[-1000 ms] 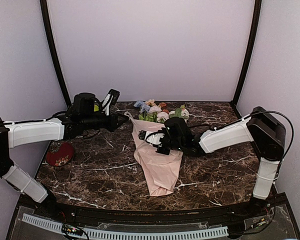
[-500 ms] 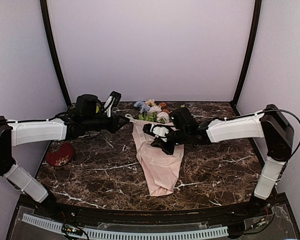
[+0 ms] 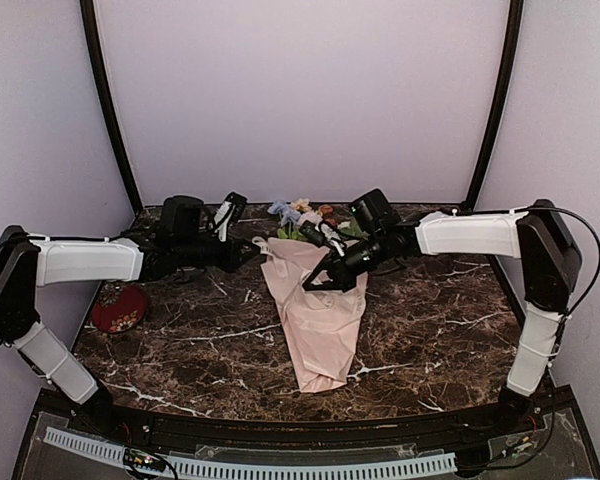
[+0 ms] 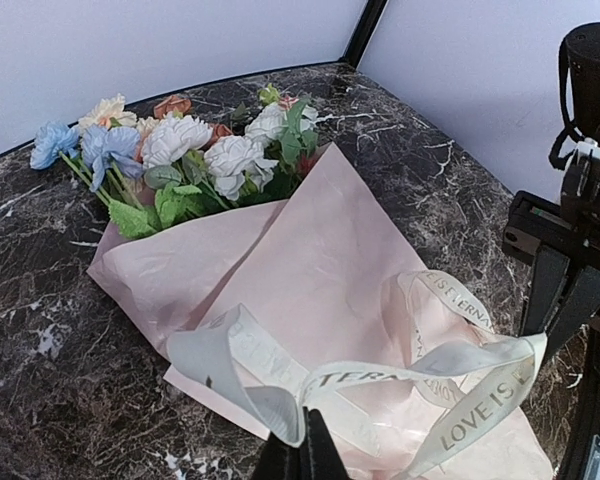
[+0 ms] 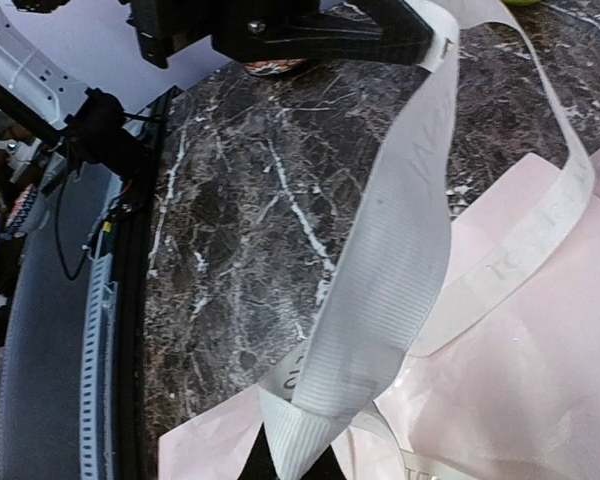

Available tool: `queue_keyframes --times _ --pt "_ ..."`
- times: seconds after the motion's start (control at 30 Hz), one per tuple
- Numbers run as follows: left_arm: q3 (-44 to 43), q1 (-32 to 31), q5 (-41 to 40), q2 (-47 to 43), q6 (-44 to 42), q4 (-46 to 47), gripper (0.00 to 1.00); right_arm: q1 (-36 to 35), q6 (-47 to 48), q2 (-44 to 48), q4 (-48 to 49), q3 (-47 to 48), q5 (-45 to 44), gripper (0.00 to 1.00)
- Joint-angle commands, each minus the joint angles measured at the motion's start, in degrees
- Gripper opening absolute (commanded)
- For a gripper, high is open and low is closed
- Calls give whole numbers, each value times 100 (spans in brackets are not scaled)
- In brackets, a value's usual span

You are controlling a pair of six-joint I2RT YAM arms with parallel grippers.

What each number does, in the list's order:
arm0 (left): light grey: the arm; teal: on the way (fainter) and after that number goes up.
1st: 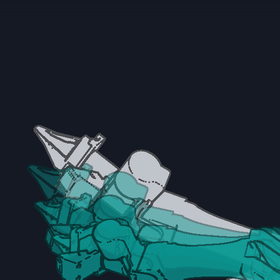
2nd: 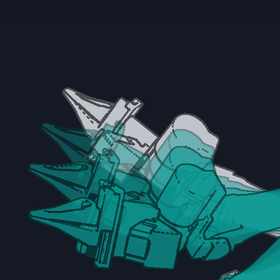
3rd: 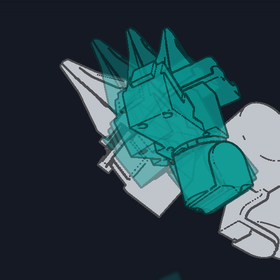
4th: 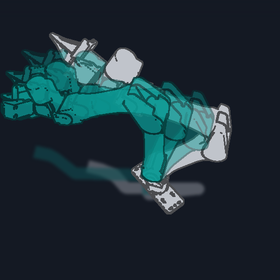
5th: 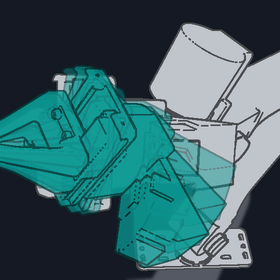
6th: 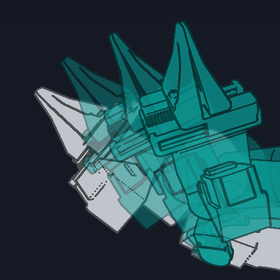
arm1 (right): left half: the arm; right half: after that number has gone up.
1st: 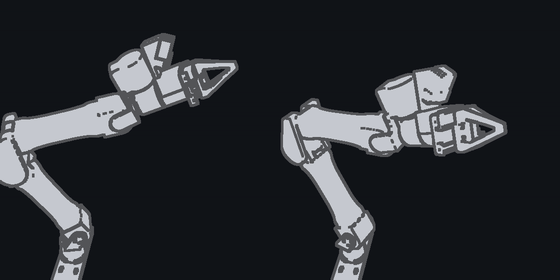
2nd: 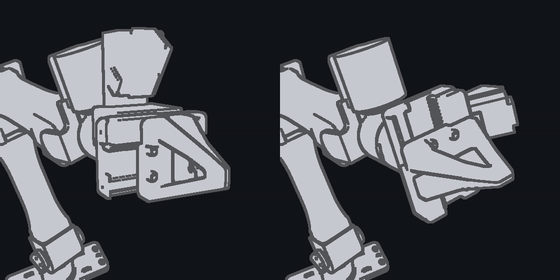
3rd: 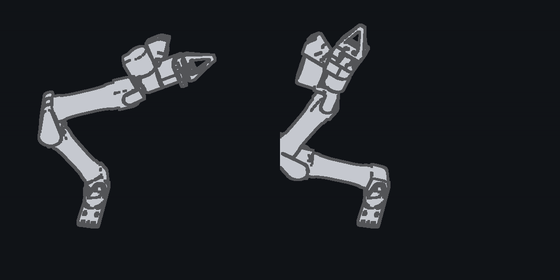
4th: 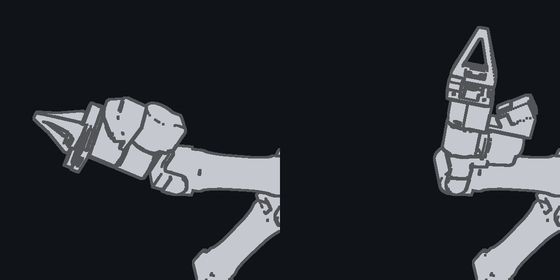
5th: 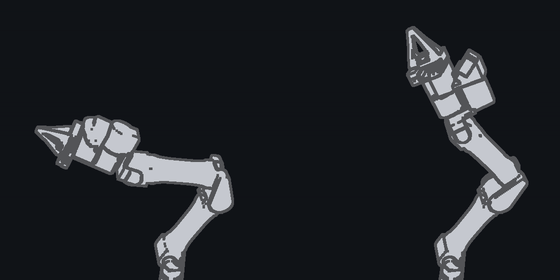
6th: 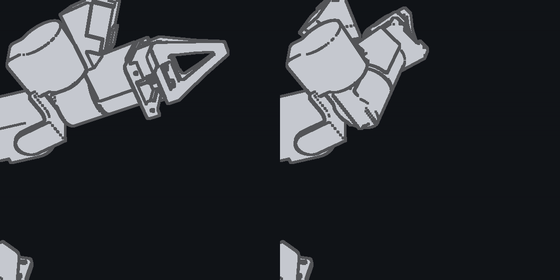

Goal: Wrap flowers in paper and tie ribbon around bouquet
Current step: Cross the ribbon over the folded bouquet.

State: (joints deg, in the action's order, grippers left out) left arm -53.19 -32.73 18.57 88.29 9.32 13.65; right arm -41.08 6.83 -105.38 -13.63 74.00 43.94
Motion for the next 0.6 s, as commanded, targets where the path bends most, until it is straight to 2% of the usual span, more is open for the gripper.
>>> queue_keyframes --times 0.0,0.13,0.23,0.33,0.43,0.5,0.57 --pt "121 -14 92 43 110 140 0 -21 447 -297 -1267 463 1314 0" --pt "118 -21 141 102 135 182 0 20 991 -320 -1839 560 1134 0" --pt "99 -27 171 223 176 196 0 236 684 -545 -1503 719 971 1" --pt "109 -28 150 312 261 267 0 348 185 -873 -1132 1063 18 11" --pt "117 -31 78 406 314 333 0 422 204 -1219 -1104 1441 -678 21" --pt "110 -32 59 460 328 325 0 498 162 -1383 -1076 1585 -952 25" --pt "135 -31 59 497 333 315 0 530 -10 -1510 -990 1684 -1742 29"
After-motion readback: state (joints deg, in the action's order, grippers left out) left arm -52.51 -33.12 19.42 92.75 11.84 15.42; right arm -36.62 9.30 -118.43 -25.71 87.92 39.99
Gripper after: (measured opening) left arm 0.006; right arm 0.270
